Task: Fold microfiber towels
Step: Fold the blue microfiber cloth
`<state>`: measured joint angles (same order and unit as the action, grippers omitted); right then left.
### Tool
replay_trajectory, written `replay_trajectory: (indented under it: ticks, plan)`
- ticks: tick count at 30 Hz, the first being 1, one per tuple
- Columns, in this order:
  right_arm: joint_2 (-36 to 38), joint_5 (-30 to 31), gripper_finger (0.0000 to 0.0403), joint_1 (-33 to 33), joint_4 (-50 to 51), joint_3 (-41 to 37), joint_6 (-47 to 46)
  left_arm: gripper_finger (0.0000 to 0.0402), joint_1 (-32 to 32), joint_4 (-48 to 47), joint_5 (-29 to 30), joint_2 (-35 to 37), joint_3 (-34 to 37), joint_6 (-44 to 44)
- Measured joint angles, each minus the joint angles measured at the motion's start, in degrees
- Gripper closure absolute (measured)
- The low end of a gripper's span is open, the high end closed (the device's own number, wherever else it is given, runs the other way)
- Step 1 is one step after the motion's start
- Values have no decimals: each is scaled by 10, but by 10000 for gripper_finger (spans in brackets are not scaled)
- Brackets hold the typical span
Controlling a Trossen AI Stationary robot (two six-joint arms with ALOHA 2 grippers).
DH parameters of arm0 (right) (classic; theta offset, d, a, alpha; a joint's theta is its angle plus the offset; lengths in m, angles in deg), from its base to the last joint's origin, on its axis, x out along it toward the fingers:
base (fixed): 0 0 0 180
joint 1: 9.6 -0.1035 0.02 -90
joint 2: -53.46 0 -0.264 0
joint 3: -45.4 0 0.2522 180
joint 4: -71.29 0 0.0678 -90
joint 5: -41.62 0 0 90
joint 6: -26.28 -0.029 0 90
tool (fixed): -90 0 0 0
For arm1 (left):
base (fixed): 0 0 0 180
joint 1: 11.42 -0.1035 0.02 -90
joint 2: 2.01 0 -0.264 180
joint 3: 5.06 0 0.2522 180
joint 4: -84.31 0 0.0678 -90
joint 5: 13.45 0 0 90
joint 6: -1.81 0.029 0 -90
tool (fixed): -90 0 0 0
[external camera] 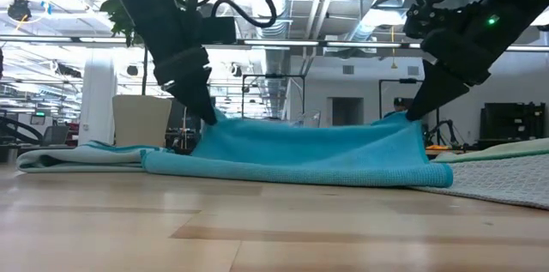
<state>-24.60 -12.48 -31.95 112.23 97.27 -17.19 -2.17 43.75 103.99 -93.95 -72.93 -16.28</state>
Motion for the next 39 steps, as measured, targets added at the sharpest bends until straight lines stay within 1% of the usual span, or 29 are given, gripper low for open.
replay_trajectory:
  ticks: [4, 8, 13, 16, 19, 21, 23, 26, 29, 32, 35, 39]
  plan:
    - [0, 0, 330, 2, 0, 0, 0, 255, 0, 0, -1, 0, 0, 2]
    - [0, 0, 295, 17, 0, 0, 0, 229, 0, -11, 4, 0, 0, -1]
    - [0, 1, 255, 36, -6, 0, 25, 213, 0, -38, 20, 0, 0, -32]
    - [0, -9, 241, 28, -56, 0, 70, 213, 5, -25, 13, 0, 0, -40]
    - [0, -59, 232, -2, -128, 0, 124, 219, 23, 15, -24, 0, 0, -9]
    - [0, -85, 230, -30, -166, 0, 152, 225, 41, 48, -54, 0, 0, 30]
    - [0, -86, 230, -62, -189, 0, 167, 229, 59, 82, -77, 1, 0, 68]
    - [0, -72, 235, -105, -195, 0, 176, 235, 76, 166, -87, 1, 25, 98]
    - [-3, -61, 241, -134, -198, 0, 176, 237, 77, 227, -89, 0, 79, 83]
    - [-34, -55, 245, -155, -237, 0, 179, 237, 76, 287, -89, 0, 128, 55]
    - [-88, -51, 242, -169, -304, 2, 185, 237, 83, 331, -92, 0, 166, 25]
    - [-163, -50, 229, -176, -323, 10, 185, 237, 94, 344, -84, 0, 180, -5]
